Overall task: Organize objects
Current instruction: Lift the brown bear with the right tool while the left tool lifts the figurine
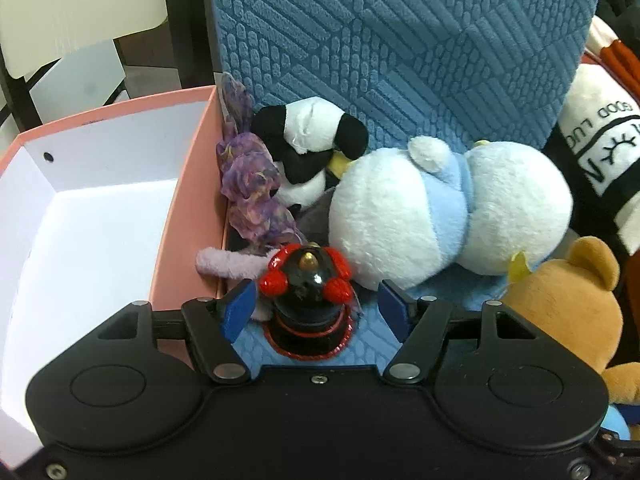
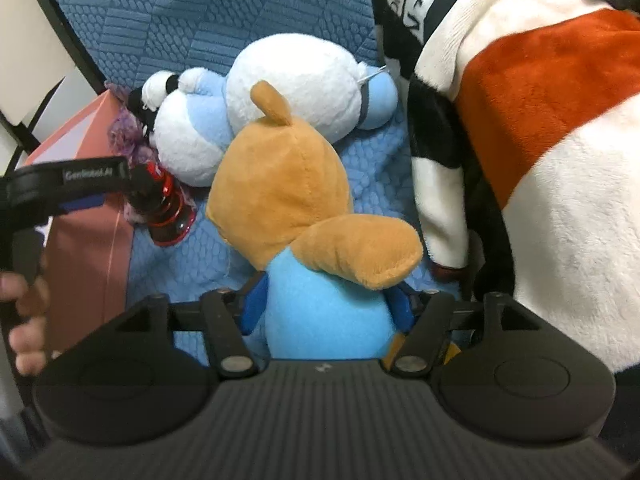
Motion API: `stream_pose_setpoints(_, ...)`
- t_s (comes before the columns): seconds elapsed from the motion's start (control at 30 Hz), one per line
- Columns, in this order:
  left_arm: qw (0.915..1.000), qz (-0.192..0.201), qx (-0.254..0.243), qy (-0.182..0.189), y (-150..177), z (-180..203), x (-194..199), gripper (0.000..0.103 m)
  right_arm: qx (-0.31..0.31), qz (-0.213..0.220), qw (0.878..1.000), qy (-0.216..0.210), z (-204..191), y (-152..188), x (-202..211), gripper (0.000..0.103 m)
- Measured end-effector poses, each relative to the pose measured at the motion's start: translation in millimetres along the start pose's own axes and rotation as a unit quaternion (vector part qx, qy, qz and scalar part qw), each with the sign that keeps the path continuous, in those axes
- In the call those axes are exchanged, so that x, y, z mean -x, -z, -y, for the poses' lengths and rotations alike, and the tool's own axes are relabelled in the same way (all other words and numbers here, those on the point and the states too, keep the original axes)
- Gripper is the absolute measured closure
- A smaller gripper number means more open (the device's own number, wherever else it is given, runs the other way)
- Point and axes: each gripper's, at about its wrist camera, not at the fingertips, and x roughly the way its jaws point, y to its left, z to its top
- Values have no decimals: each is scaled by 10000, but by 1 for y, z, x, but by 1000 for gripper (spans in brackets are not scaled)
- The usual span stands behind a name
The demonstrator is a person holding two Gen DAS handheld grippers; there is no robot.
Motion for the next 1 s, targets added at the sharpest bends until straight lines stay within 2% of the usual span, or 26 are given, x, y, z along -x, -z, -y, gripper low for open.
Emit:
stream_pose_setpoints(0.1,9999,-12,-2,-116,-3,-1,-10,39,94,-57,9999,-79,0,-2,-3,36)
stream_pose_setpoints(0.17,9998,10,-81,-163,-5,-1,-15,47,198,-51,9997,-96,0,-4,-6,36)
stream_pose_setpoints(0.2,9998,-7,-110,-182,-6,0,-18,47,232,-57,9997,-102,-1,-5,-8,36)
stream_pose_setpoints(0.27,9999,-48,-66,-83,-8,-2,-23,52,258,-81,9995,-152,0,-6,-10,36)
stream_pose_setpoints(0.4,9999,-40,-79,-66,-7,-3,-21,53,344,-26,9992,-198,-3,-7,-13,37)
stream_pose_setpoints(0.43,9999,-64,-86,-49,-6,-3,-20,53,372,-2,9991,-194,-4,-6,-13,40)
stream_pose_setpoints(0.53,9999,-105,-94,44,0,-2,-11,53,449,86,9988,-145,-10,-4,-9,45)
stream_pose_setpoints(0.8,9992,-145,-310,214,32,8,31,56,258,167,9995,-52,-16,8,9,45)
stream_pose_setpoints(1.0,9974,-409,-279,519,55,13,42,56,129,201,9997,23,-18,20,13,43)
